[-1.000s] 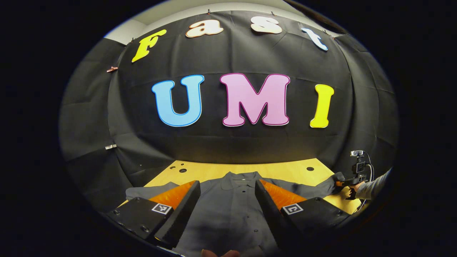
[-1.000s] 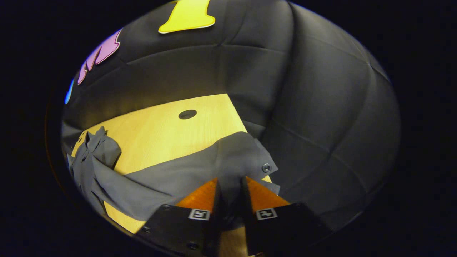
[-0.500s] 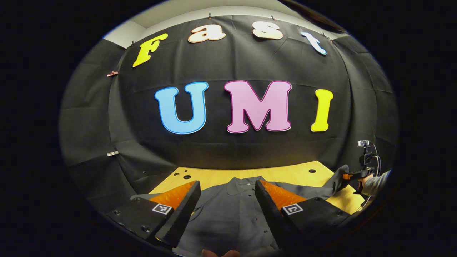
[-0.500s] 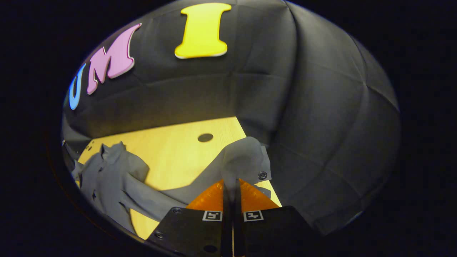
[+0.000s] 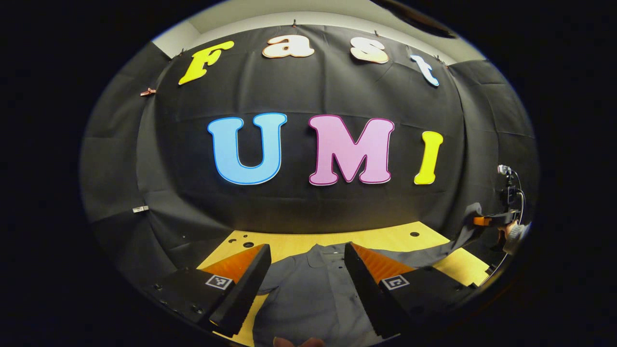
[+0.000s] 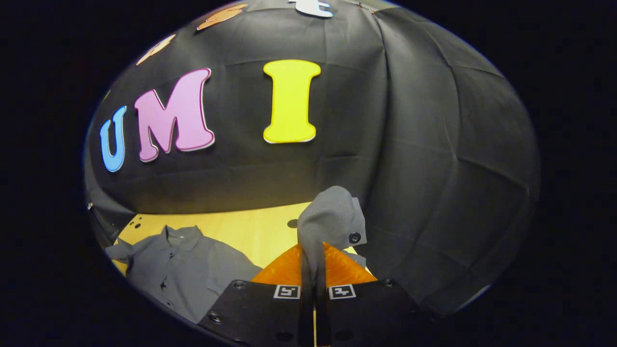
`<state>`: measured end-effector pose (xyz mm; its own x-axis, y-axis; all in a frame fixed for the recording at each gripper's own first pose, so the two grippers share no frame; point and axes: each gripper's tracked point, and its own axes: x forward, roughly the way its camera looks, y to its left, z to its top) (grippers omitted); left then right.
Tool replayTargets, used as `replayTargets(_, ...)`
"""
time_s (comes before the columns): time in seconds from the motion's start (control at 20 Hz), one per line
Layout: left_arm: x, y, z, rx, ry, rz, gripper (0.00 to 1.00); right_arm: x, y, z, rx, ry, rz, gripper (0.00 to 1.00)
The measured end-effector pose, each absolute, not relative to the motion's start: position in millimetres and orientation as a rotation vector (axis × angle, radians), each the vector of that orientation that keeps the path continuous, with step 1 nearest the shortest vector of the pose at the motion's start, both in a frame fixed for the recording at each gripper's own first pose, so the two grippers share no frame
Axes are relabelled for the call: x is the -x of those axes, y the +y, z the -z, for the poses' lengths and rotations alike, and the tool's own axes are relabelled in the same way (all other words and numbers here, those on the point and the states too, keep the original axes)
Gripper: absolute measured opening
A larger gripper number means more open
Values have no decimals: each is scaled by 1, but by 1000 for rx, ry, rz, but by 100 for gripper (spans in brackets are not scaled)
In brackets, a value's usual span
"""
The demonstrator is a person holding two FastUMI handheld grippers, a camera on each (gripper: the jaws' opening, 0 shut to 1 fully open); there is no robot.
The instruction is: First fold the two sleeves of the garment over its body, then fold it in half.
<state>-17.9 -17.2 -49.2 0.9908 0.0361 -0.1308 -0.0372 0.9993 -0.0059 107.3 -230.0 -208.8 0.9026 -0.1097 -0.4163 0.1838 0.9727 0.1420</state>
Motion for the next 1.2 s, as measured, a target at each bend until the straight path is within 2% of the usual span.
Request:
replayTargets(0.25, 22, 33, 60, 68, 134, -39, 96, -111, -163, 142, -205, 330, 124, 6)
replayTargets(0.3, 23, 45, 63, 71, 138, -45, 94, -112, -143, 131, -213, 315, 110, 6)
replayTargets(0.35, 23, 57, 68, 70, 140, -51, 96, -116, -123, 121, -210, 303, 87, 6)
replayTargets(0.6, 20, 123, 91, 53, 152, -91, 96, -131, -3, 98, -177, 283, -45, 6)
replayTargets(0.85, 17, 189, 116, 28, 179, -153, 96, -145, 114, 118, -164, 323, -172, 6)
replayTargets(1.2, 15, 248, 148, 13, 234, -175, 96, -148, 234, 203, -121, 485, -264, 6)
